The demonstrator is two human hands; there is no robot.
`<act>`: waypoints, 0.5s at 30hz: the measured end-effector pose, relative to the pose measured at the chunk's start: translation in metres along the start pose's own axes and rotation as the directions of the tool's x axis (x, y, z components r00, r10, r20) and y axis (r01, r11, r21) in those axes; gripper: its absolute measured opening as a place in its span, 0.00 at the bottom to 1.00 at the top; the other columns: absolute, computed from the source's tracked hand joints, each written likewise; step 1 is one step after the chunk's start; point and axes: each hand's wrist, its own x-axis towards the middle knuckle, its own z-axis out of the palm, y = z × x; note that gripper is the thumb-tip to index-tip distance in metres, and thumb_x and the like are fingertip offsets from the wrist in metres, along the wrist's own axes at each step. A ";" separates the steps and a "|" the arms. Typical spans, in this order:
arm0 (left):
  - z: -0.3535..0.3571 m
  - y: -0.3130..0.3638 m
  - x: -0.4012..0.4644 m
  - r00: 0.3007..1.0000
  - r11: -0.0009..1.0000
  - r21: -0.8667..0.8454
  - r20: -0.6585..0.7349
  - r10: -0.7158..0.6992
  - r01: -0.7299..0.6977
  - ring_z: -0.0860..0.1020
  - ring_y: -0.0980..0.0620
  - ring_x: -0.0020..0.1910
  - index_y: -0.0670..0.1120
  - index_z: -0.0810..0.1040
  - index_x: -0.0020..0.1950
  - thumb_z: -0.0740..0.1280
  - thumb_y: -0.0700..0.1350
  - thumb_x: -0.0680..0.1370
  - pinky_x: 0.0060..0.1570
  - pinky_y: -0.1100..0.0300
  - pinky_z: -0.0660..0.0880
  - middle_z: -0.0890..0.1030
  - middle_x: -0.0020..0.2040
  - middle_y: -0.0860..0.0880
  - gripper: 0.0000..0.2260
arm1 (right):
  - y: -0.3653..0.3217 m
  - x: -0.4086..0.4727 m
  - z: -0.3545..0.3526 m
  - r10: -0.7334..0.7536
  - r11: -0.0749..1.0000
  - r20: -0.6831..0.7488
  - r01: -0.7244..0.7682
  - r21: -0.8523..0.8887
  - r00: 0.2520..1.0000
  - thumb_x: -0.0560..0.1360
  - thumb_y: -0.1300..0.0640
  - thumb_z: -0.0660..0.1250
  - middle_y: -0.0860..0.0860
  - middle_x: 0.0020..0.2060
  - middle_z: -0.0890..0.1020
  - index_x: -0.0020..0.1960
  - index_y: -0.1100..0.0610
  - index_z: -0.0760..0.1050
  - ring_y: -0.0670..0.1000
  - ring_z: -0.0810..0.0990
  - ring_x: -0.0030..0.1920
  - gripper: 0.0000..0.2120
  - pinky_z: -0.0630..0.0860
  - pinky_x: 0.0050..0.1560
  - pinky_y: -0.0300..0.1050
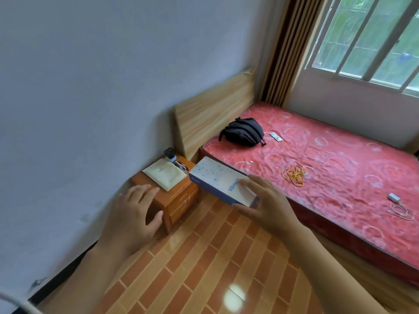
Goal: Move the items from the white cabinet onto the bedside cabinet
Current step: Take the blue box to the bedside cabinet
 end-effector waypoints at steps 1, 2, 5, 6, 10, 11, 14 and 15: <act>-0.003 -0.017 0.008 1.000 1.000 0.007 0.001 -0.012 0.012 0.72 0.46 0.70 0.48 0.73 0.73 0.58 0.62 0.78 0.67 0.43 0.72 0.75 0.71 0.48 0.28 | -0.009 0.015 0.008 -0.002 1.000 0.008 0.002 0.004 1.000 0.72 0.27 0.67 0.45 0.75 0.71 0.76 0.43 0.70 0.49 0.69 0.74 0.37 0.71 0.70 0.53; -0.005 -0.033 0.014 1.000 1.000 0.012 0.002 -0.024 0.024 0.72 0.46 0.71 0.48 0.73 0.74 0.58 0.62 0.78 0.67 0.43 0.72 0.75 0.71 0.48 0.29 | -0.018 0.030 0.016 -0.005 1.000 0.016 0.005 0.008 1.000 0.72 0.28 0.67 0.45 0.75 0.70 0.76 0.43 0.70 0.49 0.68 0.74 0.37 0.71 0.70 0.54; -0.009 -0.077 0.028 0.998 0.998 0.017 0.007 -0.066 0.065 0.72 0.46 0.71 0.48 0.73 0.74 0.57 0.63 0.78 0.67 0.42 0.72 0.75 0.71 0.48 0.29 | -0.037 0.070 0.036 -0.026 1.000 0.039 0.026 0.013 0.999 0.72 0.27 0.66 0.43 0.74 0.71 0.75 0.43 0.70 0.49 0.70 0.72 0.36 0.74 0.68 0.54; -0.009 -0.089 0.031 0.997 0.997 0.017 0.005 -0.080 0.080 0.73 0.46 0.71 0.48 0.74 0.74 0.57 0.63 0.78 0.66 0.41 0.73 0.76 0.71 0.47 0.29 | -0.041 0.082 0.042 -0.035 0.999 0.048 0.035 0.010 0.998 0.72 0.27 0.67 0.43 0.74 0.71 0.75 0.43 0.70 0.49 0.71 0.71 0.36 0.74 0.67 0.54; -0.008 -0.127 0.039 0.989 0.989 0.005 -0.017 -0.147 0.147 0.73 0.45 0.70 0.47 0.74 0.73 0.57 0.62 0.78 0.66 0.40 0.73 0.76 0.70 0.46 0.29 | -0.052 0.124 0.065 -0.054 0.999 0.071 0.054 -0.006 0.996 0.73 0.30 0.70 0.43 0.74 0.71 0.75 0.42 0.71 0.48 0.70 0.72 0.34 0.73 0.68 0.54; -0.006 -0.134 0.043 0.987 0.987 0.005 -0.016 -0.163 0.163 0.73 0.45 0.70 0.47 0.74 0.73 0.56 0.62 0.78 0.65 0.40 0.73 0.76 0.70 0.46 0.29 | -0.053 0.135 0.071 -0.056 0.998 0.078 0.057 -0.007 0.995 0.73 0.30 0.70 0.43 0.74 0.71 0.75 0.42 0.71 0.48 0.70 0.72 0.34 0.73 0.68 0.54; 0.001 -0.152 0.059 0.980 0.980 0.009 -0.008 -0.198 0.198 0.74 0.45 0.69 0.47 0.75 0.72 0.57 0.62 0.78 0.65 0.40 0.74 0.76 0.70 0.46 0.28 | -0.050 0.170 0.088 -0.067 0.998 0.099 0.067 0.004 0.993 0.73 0.29 0.69 0.43 0.74 0.71 0.75 0.42 0.71 0.49 0.71 0.72 0.34 0.73 0.68 0.55; 0.004 -0.156 0.065 0.978 0.978 0.004 -0.005 -0.207 0.207 0.74 0.45 0.69 0.47 0.75 0.72 0.58 0.61 0.78 0.64 0.39 0.74 0.76 0.69 0.47 0.28 | -0.048 0.182 0.093 -0.073 0.997 0.103 0.072 0.005 0.992 0.73 0.29 0.68 0.43 0.74 0.72 0.75 0.42 0.71 0.49 0.71 0.72 0.34 0.73 0.68 0.54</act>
